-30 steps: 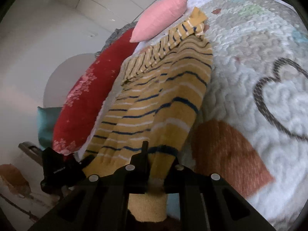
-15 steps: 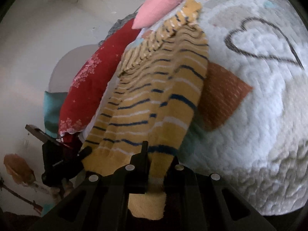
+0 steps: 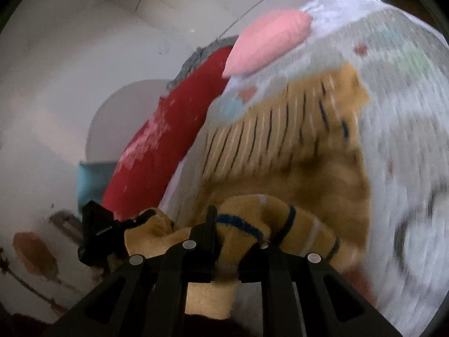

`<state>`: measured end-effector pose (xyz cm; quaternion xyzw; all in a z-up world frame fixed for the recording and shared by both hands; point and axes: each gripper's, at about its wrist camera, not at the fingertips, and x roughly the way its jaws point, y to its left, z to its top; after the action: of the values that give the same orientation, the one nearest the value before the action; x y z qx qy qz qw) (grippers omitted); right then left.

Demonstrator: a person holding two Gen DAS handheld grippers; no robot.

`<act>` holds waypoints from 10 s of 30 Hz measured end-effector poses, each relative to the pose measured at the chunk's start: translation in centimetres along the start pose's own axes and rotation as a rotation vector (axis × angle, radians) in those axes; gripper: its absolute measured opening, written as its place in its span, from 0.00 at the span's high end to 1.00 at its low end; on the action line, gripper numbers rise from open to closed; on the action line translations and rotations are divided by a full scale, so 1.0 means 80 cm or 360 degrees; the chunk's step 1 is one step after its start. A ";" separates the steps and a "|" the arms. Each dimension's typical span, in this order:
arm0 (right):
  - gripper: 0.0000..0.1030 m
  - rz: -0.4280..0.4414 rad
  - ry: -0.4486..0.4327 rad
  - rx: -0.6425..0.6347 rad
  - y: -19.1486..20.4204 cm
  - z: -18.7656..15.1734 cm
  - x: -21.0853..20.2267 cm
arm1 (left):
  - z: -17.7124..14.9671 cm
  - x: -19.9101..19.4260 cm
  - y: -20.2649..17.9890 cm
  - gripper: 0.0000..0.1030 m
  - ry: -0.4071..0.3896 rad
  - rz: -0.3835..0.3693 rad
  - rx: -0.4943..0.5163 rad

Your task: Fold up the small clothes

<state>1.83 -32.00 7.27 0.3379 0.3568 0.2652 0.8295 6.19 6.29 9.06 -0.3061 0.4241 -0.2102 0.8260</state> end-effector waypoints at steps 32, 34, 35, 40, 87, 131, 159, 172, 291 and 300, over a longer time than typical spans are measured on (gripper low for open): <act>0.24 -0.0334 -0.0227 0.0380 -0.147 0.172 0.036 | 0.150 0.097 0.068 0.29 -0.0009 0.0272 -0.0155; 0.24 -0.0373 -0.0228 0.0335 -0.139 0.151 0.018 | 0.125 0.085 0.064 0.29 0.0017 0.0335 -0.0096; 0.24 -0.0400 -0.0224 0.0307 -0.135 0.140 0.011 | 0.115 0.082 0.063 0.29 0.0029 0.0360 -0.0072; 0.25 -0.0560 -0.0127 0.0056 -0.102 0.091 0.015 | 0.048 0.069 0.045 0.29 0.0066 0.0509 0.0116; 0.39 -0.0682 -0.0067 -0.0417 -0.066 0.001 0.106 | -0.075 0.048 -0.004 0.26 -0.0058 0.0699 0.0481; 0.18 -0.1131 0.0411 -0.1860 0.197 -0.131 0.389 | 0.083 -0.057 0.208 0.49 -0.0607 0.0472 -0.0303; 0.73 -0.1244 -0.0071 0.0002 -0.083 0.099 0.074 | 0.060 0.023 0.118 0.47 -0.0431 0.0490 0.0012; 0.23 -0.1107 -0.0175 -0.0342 -0.015 0.103 0.048 | -0.014 0.061 0.023 0.39 -0.0189 0.0435 0.0312; 0.21 -0.1040 -0.0125 -0.0459 0.027 -0.111 0.008 | -0.190 0.030 -0.118 0.00 -0.0047 0.0944 0.0856; 0.20 -0.1053 -0.0124 -0.0453 0.020 -0.112 0.010 | -0.191 0.041 -0.109 0.00 0.0020 0.0959 0.0838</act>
<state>-4.91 -27.16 3.51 0.0951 0.3747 0.0162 0.9221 -5.45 -7.04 6.19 0.0554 0.4317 -0.0620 0.8982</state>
